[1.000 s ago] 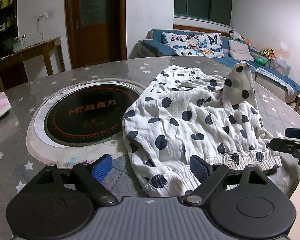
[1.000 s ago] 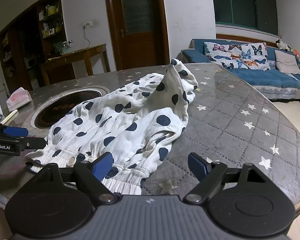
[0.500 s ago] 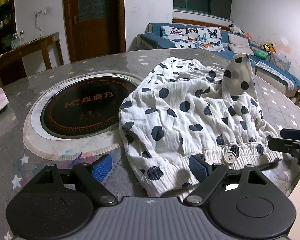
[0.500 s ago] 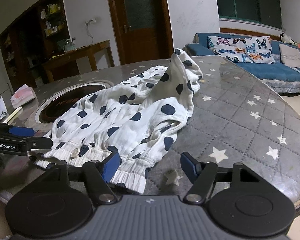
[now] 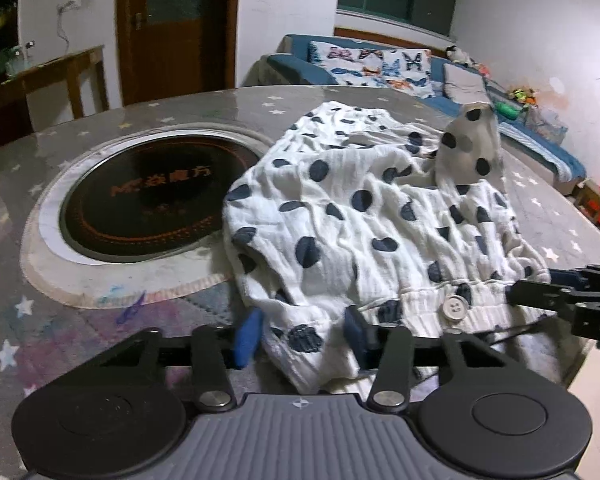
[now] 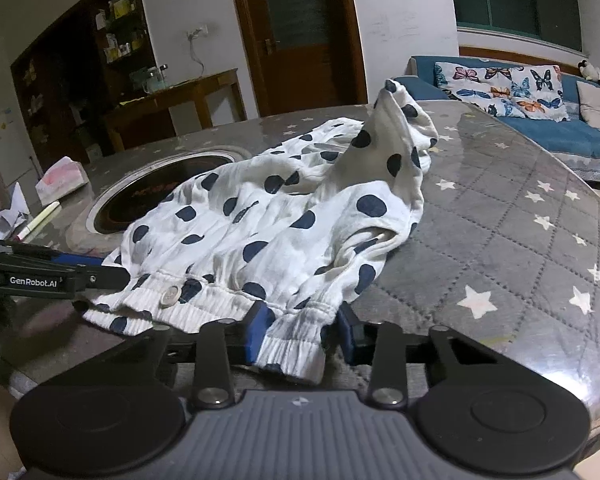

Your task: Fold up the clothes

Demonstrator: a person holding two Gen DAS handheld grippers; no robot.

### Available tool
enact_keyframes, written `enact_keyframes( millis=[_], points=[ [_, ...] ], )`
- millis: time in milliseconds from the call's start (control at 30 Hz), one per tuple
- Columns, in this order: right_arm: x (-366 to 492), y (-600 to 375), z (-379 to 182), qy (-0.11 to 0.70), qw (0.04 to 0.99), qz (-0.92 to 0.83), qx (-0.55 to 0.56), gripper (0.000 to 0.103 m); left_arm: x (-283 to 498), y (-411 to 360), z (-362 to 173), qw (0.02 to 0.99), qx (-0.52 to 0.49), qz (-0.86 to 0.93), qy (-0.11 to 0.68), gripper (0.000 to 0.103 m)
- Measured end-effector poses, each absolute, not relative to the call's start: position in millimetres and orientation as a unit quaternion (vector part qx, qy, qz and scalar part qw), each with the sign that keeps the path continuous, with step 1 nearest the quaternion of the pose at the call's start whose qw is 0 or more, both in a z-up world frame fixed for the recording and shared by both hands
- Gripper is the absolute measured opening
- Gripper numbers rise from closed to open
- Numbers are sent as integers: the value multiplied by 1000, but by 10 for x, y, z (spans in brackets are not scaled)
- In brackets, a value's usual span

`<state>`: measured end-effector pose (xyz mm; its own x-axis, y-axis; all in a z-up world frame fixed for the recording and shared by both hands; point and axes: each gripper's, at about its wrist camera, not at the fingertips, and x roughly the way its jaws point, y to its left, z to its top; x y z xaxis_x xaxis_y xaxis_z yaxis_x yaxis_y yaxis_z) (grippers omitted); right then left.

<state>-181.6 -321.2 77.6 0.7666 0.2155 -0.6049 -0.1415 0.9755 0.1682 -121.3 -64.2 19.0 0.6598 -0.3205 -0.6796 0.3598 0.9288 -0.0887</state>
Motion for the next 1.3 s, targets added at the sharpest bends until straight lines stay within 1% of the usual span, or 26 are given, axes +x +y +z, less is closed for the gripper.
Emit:
enact_keyframes(
  millis=[33, 67, 167, 233, 433, 500, 533, 600, 633, 733, 833, 900, 933, 967, 1033, 1100, 1200, 1300],
  points=[
    [-1819, -3211, 776, 328, 938, 95, 57, 29, -1224, -649, 194, 911, 29, -189, 366, 32],
    [-1828, -3207, 781, 328, 938, 95, 58, 28, -1236, -656, 198, 911, 31, -192, 364, 26],
    [-1861, -3205, 798, 328, 938, 98, 60, 22, -1250, -647, 208, 910, 35, -198, 363, 19],
    [-1891, -3203, 810, 328, 937, 101, 59, 17, -1265, -628, 217, 909, 37, -202, 362, 16],
    [-2031, -3207, 851, 345, 930, 121, 46, 17, -1338, -575, 239, 903, 56, -218, 367, 15],
    [-2082, -3223, 875, 352, 926, 131, 42, 18, -1372, -564, 249, 899, 63, -225, 370, 15],
    [-2097, -3232, 897, 355, 924, 135, 39, 22, -1382, -559, 261, 898, 66, -229, 371, 15],
    [-2110, -3259, 957, 357, 924, 137, 32, 24, -1385, -549, 311, 896, 70, -236, 369, 16],
    [-2112, -3274, 988, 356, 924, 136, 29, 24, -1381, -547, 349, 897, 72, -238, 366, 20],
    [-2067, -3326, 1150, 343, 930, 129, 17, 25, -1350, -560, 471, 900, 71, -245, 354, 21],
    [-1938, -3404, 1344, 322, 938, 124, 11, 25, -1306, -598, 580, 904, 69, -250, 341, 24],
    [-1787, -3420, 1453, 308, 944, 118, 1, 25, -1243, -638, 634, 906, 68, -245, 338, 26],
    [-1699, -3424, 1498, 302, 946, 115, -4, 25, -1217, -651, 664, 907, 67, -243, 336, 33],
    [-1592, -3414, 1533, 298, 948, 114, -12, 25, -1204, -653, 696, 908, 63, -246, 333, 37],
    [-1376, -3394, 1600, 290, 950, 113, -27, 25, -1179, -653, 753, 909, 58, -249, 328, 40],
    [-1129, -3373, 1625, 292, 949, 115, -38, 26, -1153, -641, 777, 910, 59, -247, 327, 40],
    [-763, -3308, 1608, 299, 945, 120, -57, 30, -1064, -620, 771, 912, 60, -233, 333, 40],
    [-405, -3192, 1522, 311, 938, 127, -85, 31, -927, -611, 745, 913, 51, -218, 342, 40]
  ],
)
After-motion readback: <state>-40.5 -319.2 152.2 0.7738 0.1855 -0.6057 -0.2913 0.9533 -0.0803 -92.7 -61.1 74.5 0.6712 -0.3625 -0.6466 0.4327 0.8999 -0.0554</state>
